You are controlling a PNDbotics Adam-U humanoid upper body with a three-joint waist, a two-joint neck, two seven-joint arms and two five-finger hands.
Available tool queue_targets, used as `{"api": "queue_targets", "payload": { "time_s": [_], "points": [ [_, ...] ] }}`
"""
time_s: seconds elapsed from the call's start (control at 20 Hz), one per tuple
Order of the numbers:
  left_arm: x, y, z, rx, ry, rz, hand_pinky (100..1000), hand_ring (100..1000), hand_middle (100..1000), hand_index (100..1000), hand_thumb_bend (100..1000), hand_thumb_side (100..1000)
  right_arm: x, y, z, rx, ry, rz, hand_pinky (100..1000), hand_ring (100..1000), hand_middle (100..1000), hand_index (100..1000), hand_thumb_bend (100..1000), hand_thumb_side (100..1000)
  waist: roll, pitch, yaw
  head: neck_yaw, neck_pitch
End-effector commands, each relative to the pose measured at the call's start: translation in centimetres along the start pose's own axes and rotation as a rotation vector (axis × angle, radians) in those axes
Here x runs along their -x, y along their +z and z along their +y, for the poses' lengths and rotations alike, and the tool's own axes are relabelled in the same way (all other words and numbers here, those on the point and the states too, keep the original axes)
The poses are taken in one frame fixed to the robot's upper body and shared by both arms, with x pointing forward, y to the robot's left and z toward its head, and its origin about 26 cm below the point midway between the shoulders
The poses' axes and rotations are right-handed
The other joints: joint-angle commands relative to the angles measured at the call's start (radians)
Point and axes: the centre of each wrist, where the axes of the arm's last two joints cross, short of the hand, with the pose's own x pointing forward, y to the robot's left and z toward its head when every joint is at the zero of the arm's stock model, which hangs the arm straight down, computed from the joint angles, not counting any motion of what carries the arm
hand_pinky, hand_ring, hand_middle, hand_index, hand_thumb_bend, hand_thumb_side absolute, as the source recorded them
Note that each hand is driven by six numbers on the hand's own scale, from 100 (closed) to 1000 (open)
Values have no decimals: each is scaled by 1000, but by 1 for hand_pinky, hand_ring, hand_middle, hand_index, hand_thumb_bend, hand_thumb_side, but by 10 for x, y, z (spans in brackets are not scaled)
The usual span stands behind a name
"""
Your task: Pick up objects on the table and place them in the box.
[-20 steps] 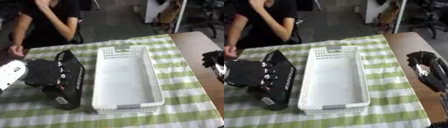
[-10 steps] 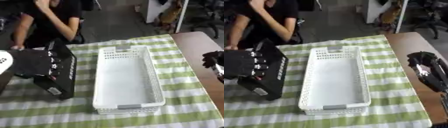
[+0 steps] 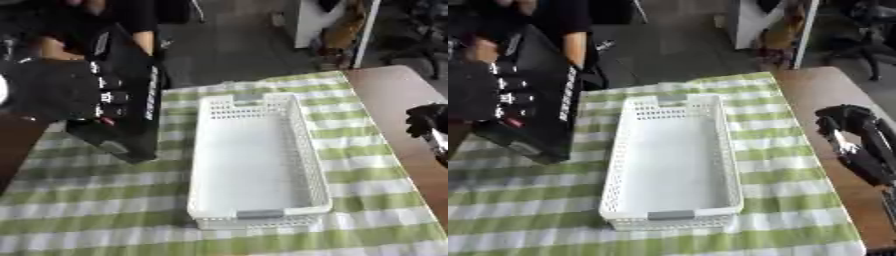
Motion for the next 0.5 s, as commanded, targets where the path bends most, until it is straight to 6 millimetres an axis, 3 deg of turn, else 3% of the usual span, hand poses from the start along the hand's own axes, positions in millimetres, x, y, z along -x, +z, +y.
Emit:
{"api": "queue_targets", "payload": {
  "time_s": [0.05, 0.3, 0.5],
  "points": [
    [17, -15, 25, -89, -57, 9, 496, 354, 360, 465, 518, 100, -3, -1, -7, 3, 23, -13, 509, 536, 563, 721, 244, 742, -5, -14, 1, -16, -20],
    [26, -51, 43, -202, -53, -43, 498, 351, 360, 460, 497, 100, -3, -2, -6, -2, 17, -17, 508, 536, 563, 721, 245, 742, -9, -15, -6, -18, -21],
    [22, -73, 42, -240, -8, -96, 501, 350, 362, 457, 469, 100, -4, -3, -4, -6, 12, -22, 508, 536, 563, 721, 245, 741, -11, -14, -14, -13, -21]
  ]
}}
